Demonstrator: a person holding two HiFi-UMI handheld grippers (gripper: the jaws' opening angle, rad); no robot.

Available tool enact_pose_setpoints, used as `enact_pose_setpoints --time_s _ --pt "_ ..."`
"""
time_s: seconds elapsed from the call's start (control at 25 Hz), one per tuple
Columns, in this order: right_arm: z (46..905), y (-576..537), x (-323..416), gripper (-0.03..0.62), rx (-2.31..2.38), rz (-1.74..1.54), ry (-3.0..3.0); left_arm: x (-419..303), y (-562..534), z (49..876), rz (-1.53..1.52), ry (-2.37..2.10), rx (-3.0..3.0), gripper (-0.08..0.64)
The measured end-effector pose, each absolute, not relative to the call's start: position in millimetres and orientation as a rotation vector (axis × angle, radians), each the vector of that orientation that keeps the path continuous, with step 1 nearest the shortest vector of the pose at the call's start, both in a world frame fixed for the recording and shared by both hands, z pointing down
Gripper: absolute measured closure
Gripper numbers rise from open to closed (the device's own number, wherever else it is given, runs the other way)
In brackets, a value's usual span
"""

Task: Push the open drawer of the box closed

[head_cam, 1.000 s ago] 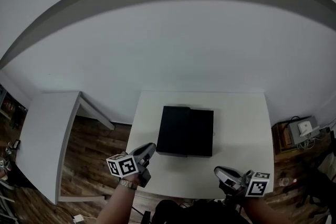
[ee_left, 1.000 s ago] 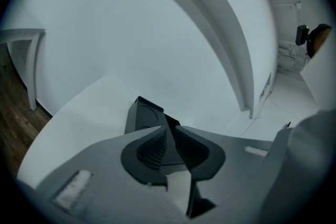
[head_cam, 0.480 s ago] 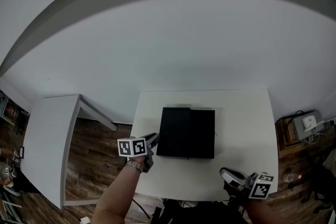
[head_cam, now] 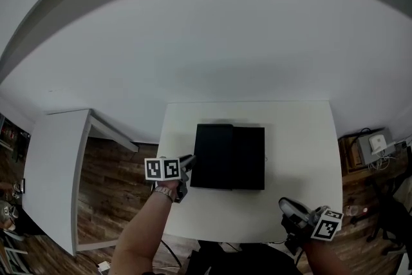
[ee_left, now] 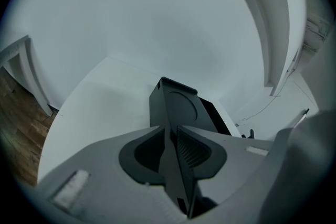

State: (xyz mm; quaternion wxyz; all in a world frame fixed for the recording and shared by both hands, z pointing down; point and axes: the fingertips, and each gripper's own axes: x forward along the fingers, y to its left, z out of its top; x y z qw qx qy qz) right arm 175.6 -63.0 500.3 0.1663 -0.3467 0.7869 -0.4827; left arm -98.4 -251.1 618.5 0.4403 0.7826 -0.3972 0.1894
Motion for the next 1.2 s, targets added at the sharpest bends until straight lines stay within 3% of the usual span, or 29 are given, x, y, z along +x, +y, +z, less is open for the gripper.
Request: enact_pose_setpoints --time_s 0.52,0.8,1.0,1.2 --pt "506.9 -137.2 206.3 0.546 -1.090 -1.249 2.454 -97.3 -249.8 620.0 0.318 -0.879 1.864 0.512" --pt "559.0 -176.1 209.0 0.514 -1.147 -1.131 2.976 -99.8 -250.7 619.5 0.256 -0.875 1.829 0.514" --pt "621.3 -191.0 199.9 0.489 -1.113 -0.583 3.723 -99.2 -250.5 619.8 0.224 -0.871 1.815 0.514" --pt "658.0 -190.1 183.3 0.469 -0.724 -0.012 4.175 -98.6 -250.2 619.1 0.197 -0.869 1.808 0.514"
